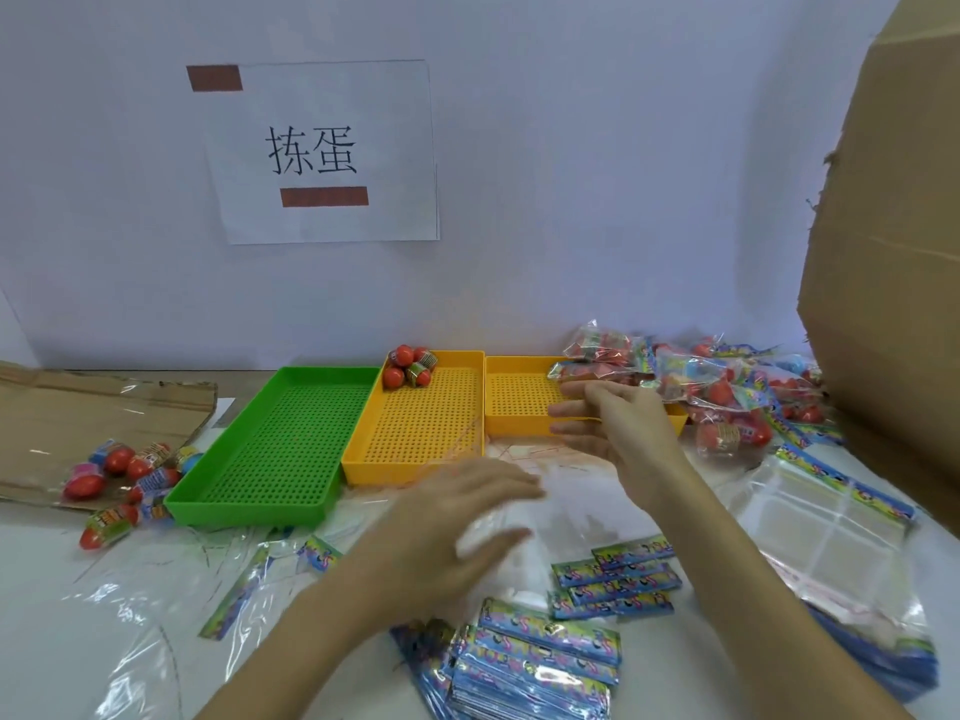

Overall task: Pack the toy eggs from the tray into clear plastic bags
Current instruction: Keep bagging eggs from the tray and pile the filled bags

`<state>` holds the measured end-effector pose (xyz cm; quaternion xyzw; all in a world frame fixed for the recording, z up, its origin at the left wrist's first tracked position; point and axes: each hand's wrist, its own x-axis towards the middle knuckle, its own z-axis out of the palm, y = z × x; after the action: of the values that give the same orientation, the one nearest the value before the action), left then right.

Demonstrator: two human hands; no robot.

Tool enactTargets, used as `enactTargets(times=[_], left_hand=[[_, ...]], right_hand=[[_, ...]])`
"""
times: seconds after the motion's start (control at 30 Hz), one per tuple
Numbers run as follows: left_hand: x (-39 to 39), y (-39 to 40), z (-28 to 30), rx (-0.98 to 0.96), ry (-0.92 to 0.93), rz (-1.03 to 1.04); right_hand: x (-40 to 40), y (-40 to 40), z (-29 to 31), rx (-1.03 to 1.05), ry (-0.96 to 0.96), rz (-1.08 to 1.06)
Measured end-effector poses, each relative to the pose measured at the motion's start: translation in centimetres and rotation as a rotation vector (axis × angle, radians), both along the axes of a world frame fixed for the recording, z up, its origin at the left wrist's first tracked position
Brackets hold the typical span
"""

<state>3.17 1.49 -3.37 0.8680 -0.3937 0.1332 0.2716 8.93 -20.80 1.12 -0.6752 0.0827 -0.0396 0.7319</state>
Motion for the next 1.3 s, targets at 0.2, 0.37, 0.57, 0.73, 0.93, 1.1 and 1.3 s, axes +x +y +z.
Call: enactTargets(times=[0.2, 0.37, 0.57, 0.73, 0.93, 1.1, 1.3], left_hand=[[-1.0, -2.2, -1.8, 0.254, 0.021, -0.095], [-0.6, -1.3, -1.1, 0.219, -0.191, -0.054], [-0.5, -1.0, -0.6, 0.187, -0.049, -0.132], [-0.8, -1.1, -0.3, 0.247, 0.069, -0.128], [-1.5, -1.8, 0.0, 0.312, -0.34, -0.181], [-1.5, -1.7, -0.4, 0.075, -0.199, -0.131], [-0.5, -1.0, 0.5, -0.6, 0.216, 0.087]], right_hand=[[-0.2, 0.5, 0.3, -0.107, -0.009, 0.009], [-0.4, 0.6, 0.6, -0.123, -0.017, 0.011], [-0.4, 0.7, 0.7, -0.133, -0.004, 0.013], [-0.5, 0.8, 0.7, -0.141, 0.003, 0.031], [-0.5, 1.0, 0.4, -0.163, -0.001, 0.044], [-0.2, 0.9, 0.2, -0.169, -0.006, 0.058], [0.0, 0.2, 0.6, -0.105, -0.109, 0.252]])
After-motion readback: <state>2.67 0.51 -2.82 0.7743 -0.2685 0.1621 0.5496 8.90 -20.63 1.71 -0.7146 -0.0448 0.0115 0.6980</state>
